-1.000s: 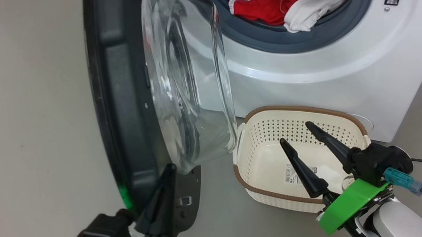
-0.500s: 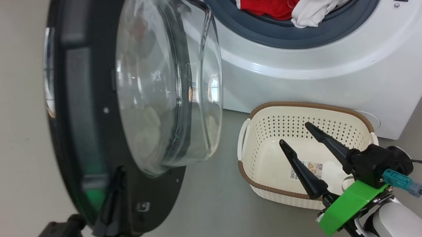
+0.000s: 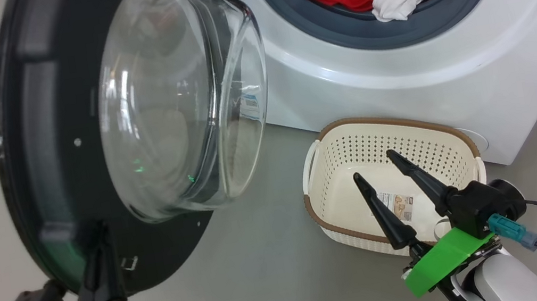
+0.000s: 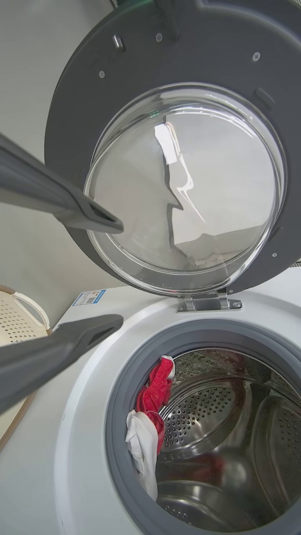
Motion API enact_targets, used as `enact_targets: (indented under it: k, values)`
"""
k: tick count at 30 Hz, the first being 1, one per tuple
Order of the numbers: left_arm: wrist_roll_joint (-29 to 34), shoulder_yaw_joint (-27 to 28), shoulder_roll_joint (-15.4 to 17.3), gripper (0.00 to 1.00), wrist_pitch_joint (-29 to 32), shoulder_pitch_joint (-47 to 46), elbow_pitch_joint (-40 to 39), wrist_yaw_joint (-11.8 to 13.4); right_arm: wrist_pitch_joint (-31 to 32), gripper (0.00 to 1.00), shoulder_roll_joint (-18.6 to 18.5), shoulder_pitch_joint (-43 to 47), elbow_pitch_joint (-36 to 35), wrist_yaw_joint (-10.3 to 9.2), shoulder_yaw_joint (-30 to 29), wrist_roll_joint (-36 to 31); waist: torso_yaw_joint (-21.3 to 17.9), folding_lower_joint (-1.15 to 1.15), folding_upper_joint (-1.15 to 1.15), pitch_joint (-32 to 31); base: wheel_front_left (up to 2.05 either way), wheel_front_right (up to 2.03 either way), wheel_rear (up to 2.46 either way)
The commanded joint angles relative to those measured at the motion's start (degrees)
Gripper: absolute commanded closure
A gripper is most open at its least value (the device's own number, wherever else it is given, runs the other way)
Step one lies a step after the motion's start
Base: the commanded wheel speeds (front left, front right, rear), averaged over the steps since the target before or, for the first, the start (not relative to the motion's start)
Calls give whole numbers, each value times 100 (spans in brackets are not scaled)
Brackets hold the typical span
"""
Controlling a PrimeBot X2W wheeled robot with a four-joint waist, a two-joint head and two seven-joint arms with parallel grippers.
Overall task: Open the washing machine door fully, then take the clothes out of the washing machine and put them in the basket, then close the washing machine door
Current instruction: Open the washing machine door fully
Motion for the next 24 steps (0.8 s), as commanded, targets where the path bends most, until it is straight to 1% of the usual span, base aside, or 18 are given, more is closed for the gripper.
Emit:
enact_targets:
  k: [1, 12, 24]
  values:
    - [-19, 327, 237, 100, -57, -244, -55, 101, -37, 0, 44, -67, -169, 37, 118, -98, -2, 0, 0, 22, 0, 0, 0]
    - [-169, 705, 419, 100, -249, -707, 545, 213, -37, 0, 44, -118, -152, 37, 121, -244, 16, 0, 0, 211, 0, 0, 0]
    - [-294, 992, 664, 100, -448, -1220, 1349, 159, -37, 0, 44, -227, -110, 37, 153, -319, -26, 0, 0, 355, 0, 0, 0]
